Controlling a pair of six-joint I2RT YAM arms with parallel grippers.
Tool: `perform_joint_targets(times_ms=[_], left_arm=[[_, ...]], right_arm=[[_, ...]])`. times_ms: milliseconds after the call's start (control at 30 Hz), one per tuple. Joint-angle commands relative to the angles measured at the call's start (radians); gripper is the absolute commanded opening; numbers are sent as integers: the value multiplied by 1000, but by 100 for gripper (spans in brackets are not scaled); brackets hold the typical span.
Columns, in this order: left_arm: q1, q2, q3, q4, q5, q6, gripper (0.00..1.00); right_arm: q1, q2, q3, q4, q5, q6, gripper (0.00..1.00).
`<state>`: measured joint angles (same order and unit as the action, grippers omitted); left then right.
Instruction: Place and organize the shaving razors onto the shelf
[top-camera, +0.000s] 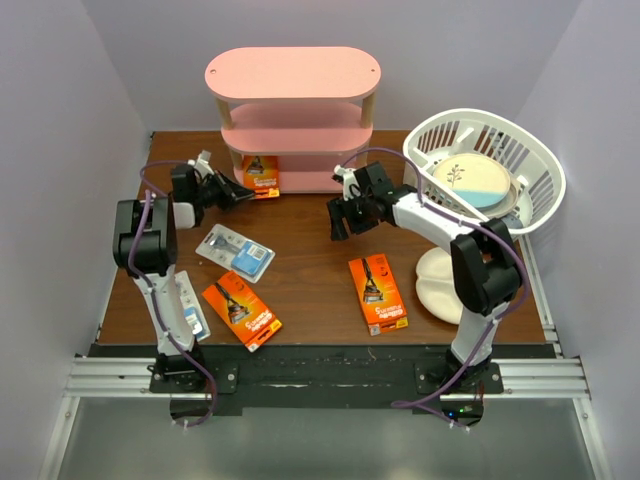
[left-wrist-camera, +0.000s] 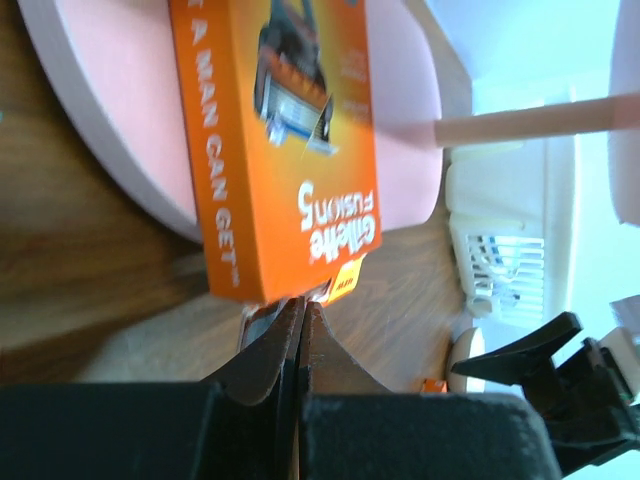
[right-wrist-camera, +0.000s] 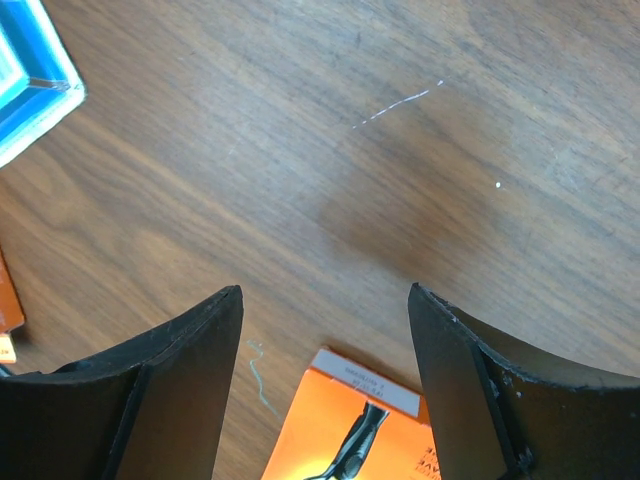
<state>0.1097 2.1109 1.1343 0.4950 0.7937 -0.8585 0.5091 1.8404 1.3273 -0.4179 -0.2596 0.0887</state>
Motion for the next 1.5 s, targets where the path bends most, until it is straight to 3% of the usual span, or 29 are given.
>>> perform_joint_targets(times_ms=[0,367,500,667,833,933,1033,1200,1333,1467], left_arm=[[-1,24,56,73,6,-47,0],[15,55,88,85,-28,-50,0],[18,43,84,146,38,-62,1],[21,-86,-20,177,156,-100,19],[21,-293,-168,-49,191,28,42],[12,-371,-197,-279,184,201,47],[-1,-449,-246,-383,144,329,49],[-59,-598,-367,-383,76,365,49],[-138,-690,-432,-368,49,400,49],[-208,-776,-540,-297,18,379,49]], right_arm=[[-6,11,58,-16,22,-20,71],[-3,10,78,-24,46,-47,72],[-3,-16,70,-48,65,-79,73],[-4,-84,24,-142,118,-194,86],[-7,-183,-84,-200,174,-280,92],[-14,-236,-144,-225,224,-305,94],[-33,-273,-195,-242,253,-308,95],[-66,-302,-272,-246,257,-334,89],[-70,-284,-307,-223,209,-343,75],[-69,-227,-280,-188,155,-313,70]])
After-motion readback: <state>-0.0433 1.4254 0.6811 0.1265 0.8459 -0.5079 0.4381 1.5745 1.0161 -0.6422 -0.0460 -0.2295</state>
